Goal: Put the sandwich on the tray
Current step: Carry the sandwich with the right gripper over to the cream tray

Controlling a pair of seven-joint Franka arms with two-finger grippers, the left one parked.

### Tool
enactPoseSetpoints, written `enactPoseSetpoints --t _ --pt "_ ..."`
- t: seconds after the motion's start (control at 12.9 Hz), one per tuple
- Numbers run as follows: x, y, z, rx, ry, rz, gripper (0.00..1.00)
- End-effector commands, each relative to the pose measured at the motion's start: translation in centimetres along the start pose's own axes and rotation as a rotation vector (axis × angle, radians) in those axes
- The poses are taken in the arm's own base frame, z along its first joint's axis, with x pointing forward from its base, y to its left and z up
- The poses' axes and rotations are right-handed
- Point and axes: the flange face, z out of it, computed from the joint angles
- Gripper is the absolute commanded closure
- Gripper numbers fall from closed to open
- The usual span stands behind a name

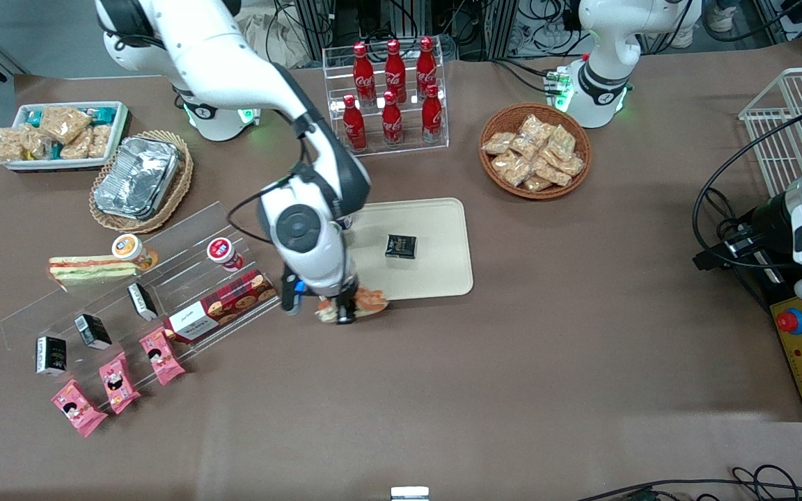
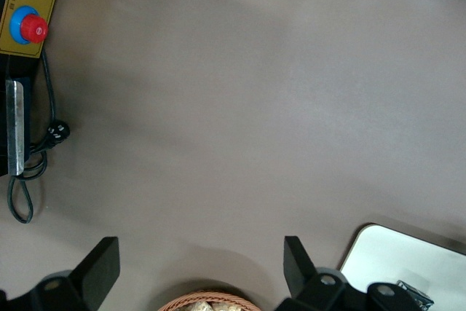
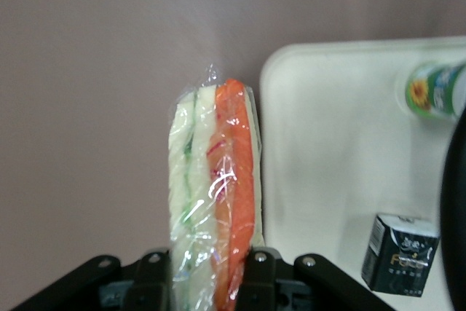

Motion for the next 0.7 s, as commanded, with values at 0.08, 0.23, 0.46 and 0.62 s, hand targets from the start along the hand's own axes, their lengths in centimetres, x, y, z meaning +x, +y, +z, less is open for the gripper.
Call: enactPoseSetpoints --t 0.08,0.23,0.46,0.62 --pt "-2.7 3.7 3.0 -0.005 0.009 0.016 1.00" --pt "-3.6 5.3 4.2 0.000 0.010 0.016 1.00" --pt "-3.7 6.9 5.9 0.007 0.018 0.001 1.00" --pt "-3.9 7.0 6.1 0.005 0.021 -0.015 1.00"
